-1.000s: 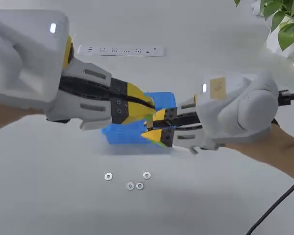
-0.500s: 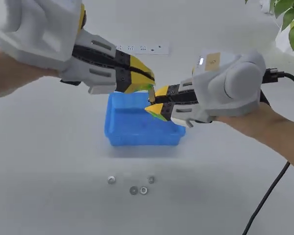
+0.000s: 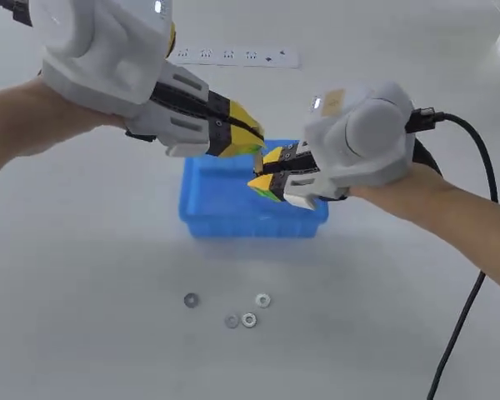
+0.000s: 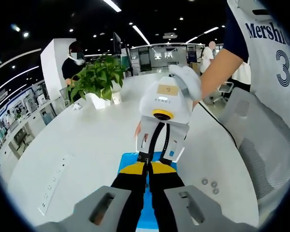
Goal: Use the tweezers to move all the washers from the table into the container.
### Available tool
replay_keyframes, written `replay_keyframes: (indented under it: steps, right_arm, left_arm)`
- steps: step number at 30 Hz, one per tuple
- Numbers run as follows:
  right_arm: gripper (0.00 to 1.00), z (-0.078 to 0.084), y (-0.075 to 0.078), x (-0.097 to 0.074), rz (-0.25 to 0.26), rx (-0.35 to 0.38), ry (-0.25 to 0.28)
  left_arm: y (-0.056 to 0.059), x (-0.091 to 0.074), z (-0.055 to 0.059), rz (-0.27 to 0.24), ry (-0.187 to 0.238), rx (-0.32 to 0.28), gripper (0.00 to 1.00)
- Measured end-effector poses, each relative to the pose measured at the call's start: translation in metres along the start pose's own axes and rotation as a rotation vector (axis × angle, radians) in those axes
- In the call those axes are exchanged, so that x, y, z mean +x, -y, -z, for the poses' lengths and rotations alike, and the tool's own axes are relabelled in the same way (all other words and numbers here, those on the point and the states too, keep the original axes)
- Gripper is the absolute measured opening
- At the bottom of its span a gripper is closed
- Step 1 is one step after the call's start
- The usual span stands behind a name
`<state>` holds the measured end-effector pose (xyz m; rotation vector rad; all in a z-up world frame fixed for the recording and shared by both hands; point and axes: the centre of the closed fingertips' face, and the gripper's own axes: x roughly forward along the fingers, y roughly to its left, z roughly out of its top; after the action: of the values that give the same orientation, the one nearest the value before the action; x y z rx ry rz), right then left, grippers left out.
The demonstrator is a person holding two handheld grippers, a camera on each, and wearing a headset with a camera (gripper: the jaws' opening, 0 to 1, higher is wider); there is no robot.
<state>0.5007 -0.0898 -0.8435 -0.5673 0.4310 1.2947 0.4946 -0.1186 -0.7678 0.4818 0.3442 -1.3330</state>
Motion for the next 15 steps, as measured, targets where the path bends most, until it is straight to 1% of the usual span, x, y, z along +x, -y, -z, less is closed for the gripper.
replay_keyframes:
  steps: [2,3,6,8,10,11,12,13,15]
  right_arm:
    - [0.1,0.003,-0.001,0.002,-0.003,0.002,-0.007]
    - [0.1,0.005,-0.002,0.003,-0.003,-0.011,-0.016]
    - [0.1,0.008,-0.004,0.006,-0.01,-0.02,-0.027]
    - [0.1,0.009,-0.004,0.007,-0.007,-0.011,-0.033]
    - [0.1,0.01,-0.005,0.009,-0.009,-0.009,-0.034]
    - [0.1,0.011,-0.005,0.011,0.0,-0.008,-0.042]
    - [0.1,0.013,-0.006,0.012,-0.007,-0.008,-0.047]
    - [0.1,0.014,-0.007,0.012,-0.01,-0.002,-0.05]
    - [0.1,0.016,-0.007,0.012,-0.012,0.006,-0.057]
  left_arm:
    - [0.001,0.004,0.004,0.002,-0.007,0.004,0.06]
    - [0.002,0.005,0.006,0.006,-0.013,0.005,0.06]
    - [0.003,0.007,0.011,0.011,-0.022,0.003,0.06]
    - [0.002,0.007,0.014,0.009,-0.027,-0.002,0.06]
    - [0.002,0.005,0.013,0.008,-0.025,-0.011,0.06]
    - [0.002,0.006,0.015,0.006,-0.026,-0.011,0.06]
    - [0.002,0.006,0.017,0.007,-0.025,-0.016,0.06]
    - [0.006,0.008,0.015,0.005,-0.023,-0.028,0.06]
    - [0.009,0.01,0.013,0.004,-0.023,-0.038,0.06]
